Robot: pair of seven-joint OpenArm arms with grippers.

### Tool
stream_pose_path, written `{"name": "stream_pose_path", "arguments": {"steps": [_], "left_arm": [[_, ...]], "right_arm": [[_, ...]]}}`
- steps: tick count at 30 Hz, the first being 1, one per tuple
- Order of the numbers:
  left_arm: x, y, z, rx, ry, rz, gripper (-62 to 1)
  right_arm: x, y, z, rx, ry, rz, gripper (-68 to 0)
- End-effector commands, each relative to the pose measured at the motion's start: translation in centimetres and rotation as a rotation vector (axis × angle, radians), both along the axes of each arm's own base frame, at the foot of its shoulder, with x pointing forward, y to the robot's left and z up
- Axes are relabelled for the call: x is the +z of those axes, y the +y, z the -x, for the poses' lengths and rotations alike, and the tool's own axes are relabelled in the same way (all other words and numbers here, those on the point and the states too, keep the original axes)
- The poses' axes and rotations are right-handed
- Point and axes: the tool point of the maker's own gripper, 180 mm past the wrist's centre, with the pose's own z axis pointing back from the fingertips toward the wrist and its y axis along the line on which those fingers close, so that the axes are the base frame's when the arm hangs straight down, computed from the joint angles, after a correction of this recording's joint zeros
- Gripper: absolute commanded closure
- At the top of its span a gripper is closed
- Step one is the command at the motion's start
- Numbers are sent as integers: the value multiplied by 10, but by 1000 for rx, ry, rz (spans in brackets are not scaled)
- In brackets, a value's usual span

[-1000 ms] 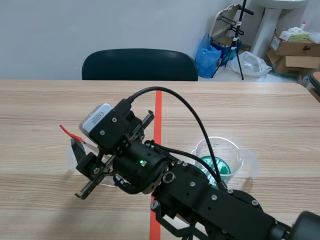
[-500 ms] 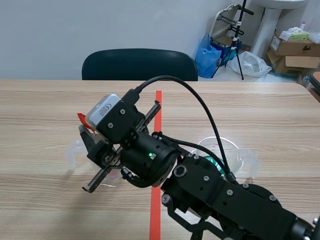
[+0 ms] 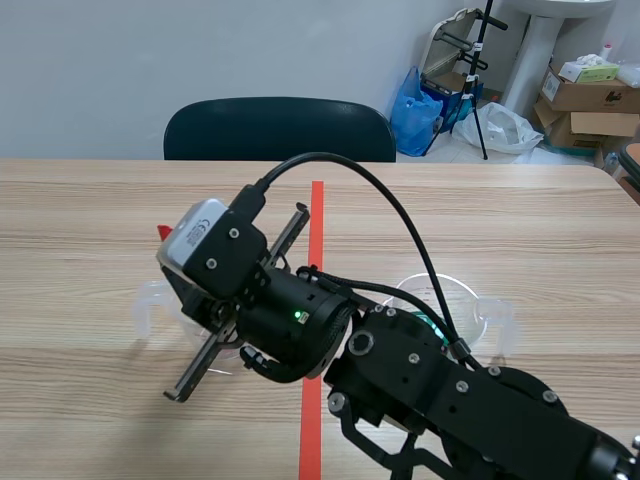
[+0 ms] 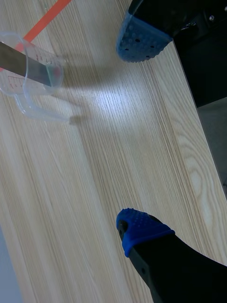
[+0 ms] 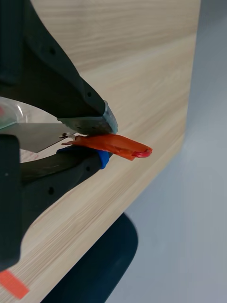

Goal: Do the redox reaction experiment

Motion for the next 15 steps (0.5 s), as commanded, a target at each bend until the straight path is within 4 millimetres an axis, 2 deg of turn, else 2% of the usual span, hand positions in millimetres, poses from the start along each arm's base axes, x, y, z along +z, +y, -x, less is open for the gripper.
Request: {"name": "stream_pose_path", "arguments": {"steps": [1, 7, 15], "left_arm": [[6, -5, -3, 0, -28, 25, -623], [6, -5, -3, 0, -28, 25, -623], [6, -5, -3, 0, -28, 25, -623]], "right_arm": [[22, 1, -5, -1, -45, -39, -18], [33, -1, -6, -9, -59, -22, -18], [66, -6, -2, -5, -118, -23, -18]]}}
